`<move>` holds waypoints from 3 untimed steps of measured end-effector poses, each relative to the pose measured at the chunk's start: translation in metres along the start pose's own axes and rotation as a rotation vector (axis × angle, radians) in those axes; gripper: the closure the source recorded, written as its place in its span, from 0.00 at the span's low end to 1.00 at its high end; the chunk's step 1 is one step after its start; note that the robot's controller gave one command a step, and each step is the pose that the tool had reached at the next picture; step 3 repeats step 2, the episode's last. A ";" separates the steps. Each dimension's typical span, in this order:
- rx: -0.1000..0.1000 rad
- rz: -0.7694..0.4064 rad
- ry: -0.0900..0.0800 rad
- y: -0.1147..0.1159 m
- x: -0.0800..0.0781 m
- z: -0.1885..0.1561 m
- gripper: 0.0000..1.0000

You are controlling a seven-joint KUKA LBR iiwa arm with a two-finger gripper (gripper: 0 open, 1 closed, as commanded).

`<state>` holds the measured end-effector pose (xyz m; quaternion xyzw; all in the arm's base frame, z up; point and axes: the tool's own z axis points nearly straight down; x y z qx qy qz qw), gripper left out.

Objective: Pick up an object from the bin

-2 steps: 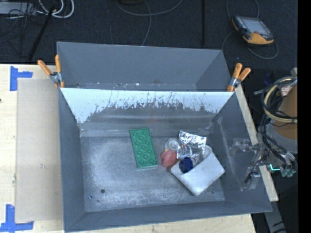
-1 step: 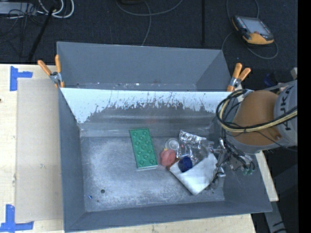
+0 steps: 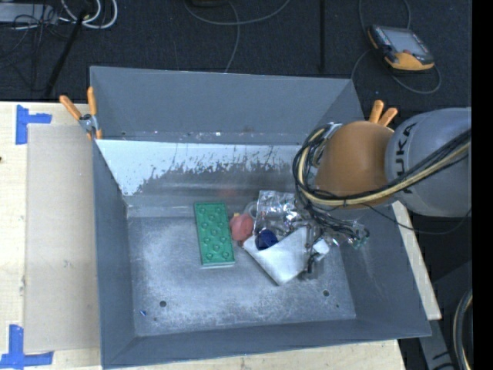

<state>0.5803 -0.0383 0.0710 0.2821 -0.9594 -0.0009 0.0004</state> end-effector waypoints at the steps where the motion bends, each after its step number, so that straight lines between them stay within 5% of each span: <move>1: -0.002 -0.001 0.007 0.000 0.002 0.000 1.00; 2: 0.006 0.059 -0.007 0.017 0.004 -0.164 1.00; 3: 0.006 0.059 -0.007 0.017 0.004 -0.164 1.00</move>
Offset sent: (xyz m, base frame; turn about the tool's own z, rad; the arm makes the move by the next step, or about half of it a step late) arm 0.0000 0.0000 0.0000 0.0000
